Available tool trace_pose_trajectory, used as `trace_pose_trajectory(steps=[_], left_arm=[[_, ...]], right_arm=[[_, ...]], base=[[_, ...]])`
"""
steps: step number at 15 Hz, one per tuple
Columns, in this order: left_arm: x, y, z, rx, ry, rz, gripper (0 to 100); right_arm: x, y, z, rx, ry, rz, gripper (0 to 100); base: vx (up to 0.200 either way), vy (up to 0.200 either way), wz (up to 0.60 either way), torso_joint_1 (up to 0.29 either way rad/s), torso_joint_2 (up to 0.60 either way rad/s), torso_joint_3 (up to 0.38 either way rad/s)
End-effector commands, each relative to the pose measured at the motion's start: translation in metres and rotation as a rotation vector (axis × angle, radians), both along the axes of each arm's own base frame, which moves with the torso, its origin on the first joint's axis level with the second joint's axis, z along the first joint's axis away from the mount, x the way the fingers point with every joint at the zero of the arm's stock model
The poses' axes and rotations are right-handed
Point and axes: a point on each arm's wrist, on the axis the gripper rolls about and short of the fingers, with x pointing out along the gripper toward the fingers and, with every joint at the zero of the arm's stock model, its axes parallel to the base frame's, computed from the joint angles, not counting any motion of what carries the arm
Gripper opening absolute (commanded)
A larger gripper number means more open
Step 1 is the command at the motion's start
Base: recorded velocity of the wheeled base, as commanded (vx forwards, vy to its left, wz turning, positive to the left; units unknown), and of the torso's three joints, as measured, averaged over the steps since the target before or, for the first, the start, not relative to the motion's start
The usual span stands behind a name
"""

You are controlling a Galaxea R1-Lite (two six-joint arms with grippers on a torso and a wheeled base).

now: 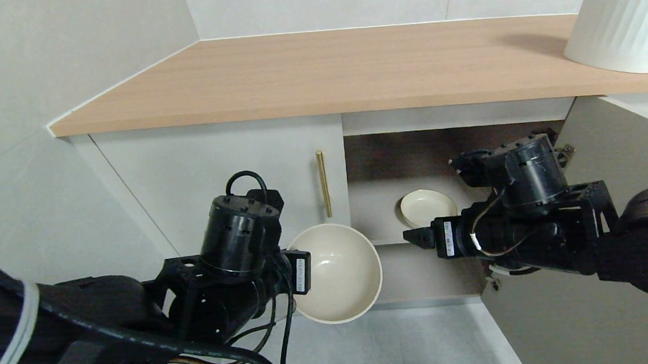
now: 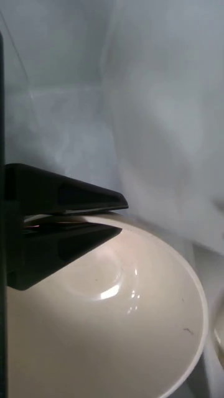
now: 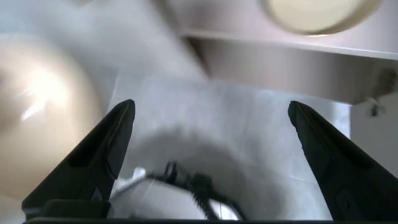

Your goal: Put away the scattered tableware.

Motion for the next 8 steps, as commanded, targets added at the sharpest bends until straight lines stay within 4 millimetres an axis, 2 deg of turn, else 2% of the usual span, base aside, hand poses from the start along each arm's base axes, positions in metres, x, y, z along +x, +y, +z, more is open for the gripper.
trace_pose_trajectory(steps=[1,4,6,8], left_arm=[[0.001,-0.010,-0.014,0.031,0.021,-0.010,0],[-0.001,-0.013,-0.013,0.025,0.009,-0.022,0],[-0.006,-0.019,-0.008,0.006,-0.013,-0.048,0],[-0.008,-0.022,-0.004,-0.017,-0.042,-0.053,0]], right_arm=[[-0.026,0.005,0.007,0.007,-0.015,0.075,100],[-0.032,0.014,0.000,-0.010,0.005,0.109,100],[-0.029,0.025,-0.019,-0.053,0.049,0.125,100],[-0.025,0.029,-0.028,-0.068,0.068,0.126,100]], base=[[0.000,0.000,0.00,0.000,0.00,0.000],[0.000,0.000,0.00,0.000,0.00,0.000],[0.000,0.000,0.00,0.000,0.00,0.000],[0.000,0.000,0.00,0.000,0.00,0.000]])
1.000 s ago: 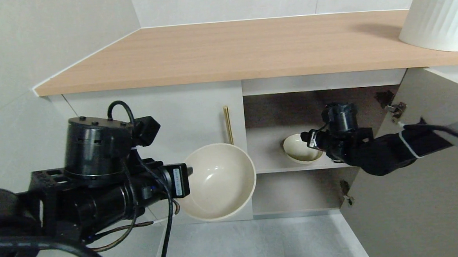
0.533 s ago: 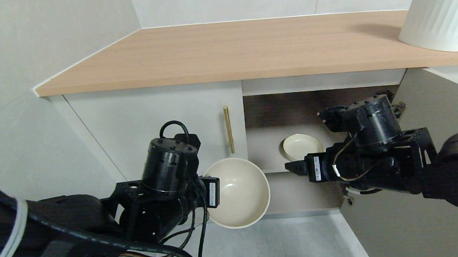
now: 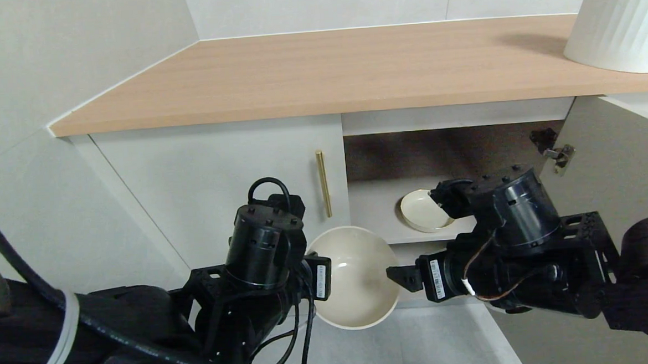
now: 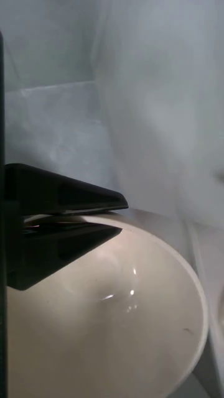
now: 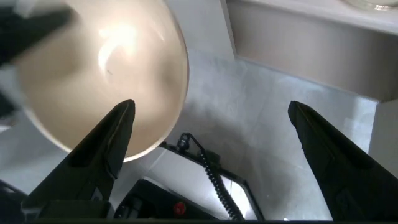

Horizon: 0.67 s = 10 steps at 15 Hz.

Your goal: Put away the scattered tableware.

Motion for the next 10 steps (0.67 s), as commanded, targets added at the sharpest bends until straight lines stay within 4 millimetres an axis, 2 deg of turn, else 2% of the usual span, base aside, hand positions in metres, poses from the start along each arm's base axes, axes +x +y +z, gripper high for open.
trace_pose_trajectory(steps=[1,7,8,10], left_arm=[[-0.0040,-0.0007,0.0048,-0.016,-0.018,-0.008,0],[-0.0094,0.0000,0.0084,-0.025,-0.027,-0.021,0],[-0.0094,0.0000,0.0084,-0.025,-0.027,-0.021,0],[-0.0089,-0.0005,0.0064,-0.020,-0.022,-0.021,0]], right_arm=[[0.0057,0.0083,-0.0149,-0.026,0.029,0.002,100],[0.0082,0.0107,-0.0141,-0.001,0.009,-0.004,100],[0.0093,0.0118,-0.0143,0.007,0.005,-0.005,0],[0.0104,0.0129,-0.0147,0.023,-0.004,-0.009,0]], base=[[0.000,0.000,0.00,0.000,0.00,0.000],[0.000,0.000,0.00,0.000,0.00,0.000],[0.000,0.000,0.00,0.000,0.00,0.000],[0.000,0.000,0.00,0.000,0.00,0.000]])
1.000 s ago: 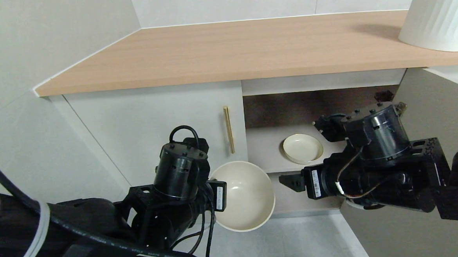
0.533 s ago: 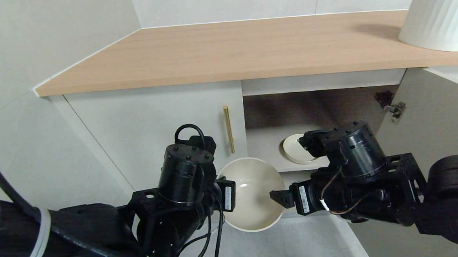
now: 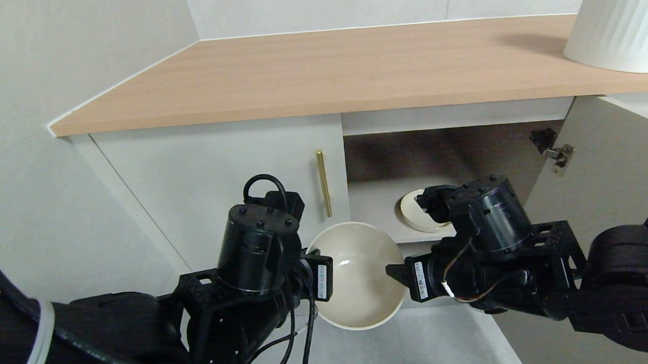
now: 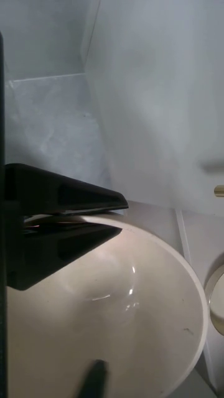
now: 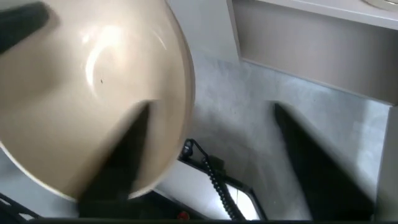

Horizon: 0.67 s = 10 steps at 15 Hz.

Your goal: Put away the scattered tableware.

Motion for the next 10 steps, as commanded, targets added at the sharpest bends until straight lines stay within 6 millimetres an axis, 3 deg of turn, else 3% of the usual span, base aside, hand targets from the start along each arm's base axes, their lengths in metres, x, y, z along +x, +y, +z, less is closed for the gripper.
trace_pose_trajectory(steps=[1,9,10], left_arm=[[-0.0001,0.0000,-0.0007,0.002,0.002,0.000,0],[-0.0008,0.0007,-0.0024,0.010,0.006,0.000,0],[-0.0006,0.0006,-0.0020,0.014,0.001,-0.003,100]], right_arm=[[0.0004,0.0006,-0.0034,-0.007,0.007,0.000,0],[0.0008,0.0009,-0.0053,-0.014,0.009,0.000,0],[0.0011,0.0012,-0.0063,-0.016,0.012,0.000,0]], base=[[0.000,0.000,0.00,0.000,0.00,0.000],[0.000,0.000,0.00,0.000,0.00,0.000],[0.000,0.000,0.00,0.000,0.00,0.000]])
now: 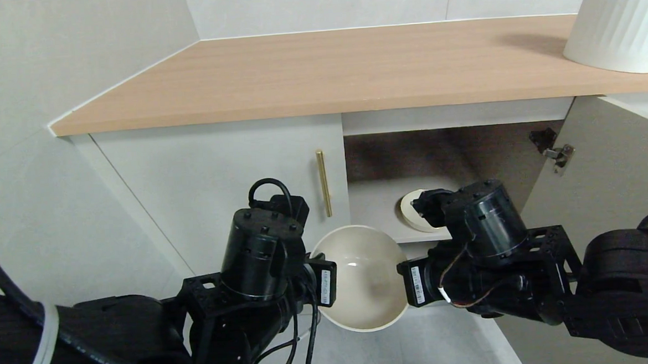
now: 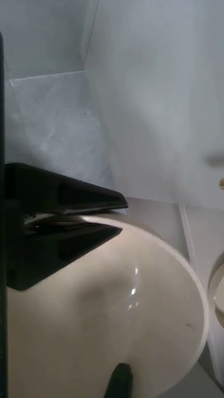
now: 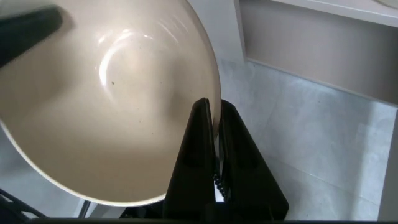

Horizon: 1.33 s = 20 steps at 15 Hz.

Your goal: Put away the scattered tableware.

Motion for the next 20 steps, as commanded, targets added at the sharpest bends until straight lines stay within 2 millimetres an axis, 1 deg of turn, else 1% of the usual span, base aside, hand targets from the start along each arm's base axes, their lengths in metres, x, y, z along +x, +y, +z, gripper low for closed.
trace_pose_trajectory(steps=[1,4,6,8,9,10,12,13,14,16,18,20], left_arm=[[0.000,0.001,0.002,-0.004,-0.007,0.002,100],[-0.002,0.003,0.009,-0.026,-0.026,0.004,100],[-0.002,0.003,0.016,-0.073,-0.071,0.005,100],[-0.003,0.004,0.017,-0.085,-0.084,0.006,100],[-0.003,0.004,0.017,-0.085,-0.084,0.006,100],[-0.002,0.004,0.017,-0.085,-0.085,0.008,100],[-0.002,0.004,0.017,-0.084,-0.083,0.008,100],[-0.002,0.004,0.017,-0.085,-0.085,0.008,100],[-0.002,0.004,0.017,-0.085,-0.085,0.008,100],[-0.002,0.004,0.017,-0.083,-0.084,0.010,100],[-0.001,0.004,0.016,-0.081,-0.081,0.011,100],[-0.001,0.005,0.016,-0.080,-0.081,0.014,100]], right_arm=[[0.000,0.001,-0.002,-0.004,0.005,0.001,0],[0.000,0.001,-0.002,-0.005,0.006,0.001,0],[0.000,0.001,-0.002,-0.005,0.006,0.001,0],[0.001,0.001,-0.003,-0.007,0.007,-0.002,0],[0.003,0.002,-0.007,-0.017,0.012,-0.014,0],[0.008,0.000,-0.014,-0.051,0.004,-0.071,0],[0.027,-0.004,-0.030,-0.049,-0.070,-0.191,0],[0.040,-0.007,-0.040,-0.011,-0.128,-0.236,0],[0.049,-0.007,-0.046,0.026,-0.182,-0.269,0],[0.071,-0.015,-0.054,0.027,-0.232,-0.364,0],[0.095,-0.028,-0.058,0.023,-0.239,-0.440,0],[0.119,-0.045,-0.057,0.045,-0.257,-0.518,0]], base=[[0.000,0.000,0.00,0.000,0.00,0.000],[0.000,0.000,0.00,0.000,0.00,0.000],[0.000,0.000,0.00,0.000,0.00,0.000],[0.000,0.000,0.00,0.000,0.00,0.000],[0.000,0.000,0.00,0.000,0.00,0.000],[0.000,0.000,0.00,0.000,0.00,0.000],[0.000,0.000,0.00,0.000,0.00,0.000],[0.000,0.000,0.00,0.000,0.00,0.000],[0.000,0.000,0.00,0.000,0.00,0.000],[0.000,0.000,0.00,0.000,0.00,0.000],[0.000,0.000,0.00,0.000,0.00,0.000],[0.000,0.000,0.00,0.000,0.00,0.000]])
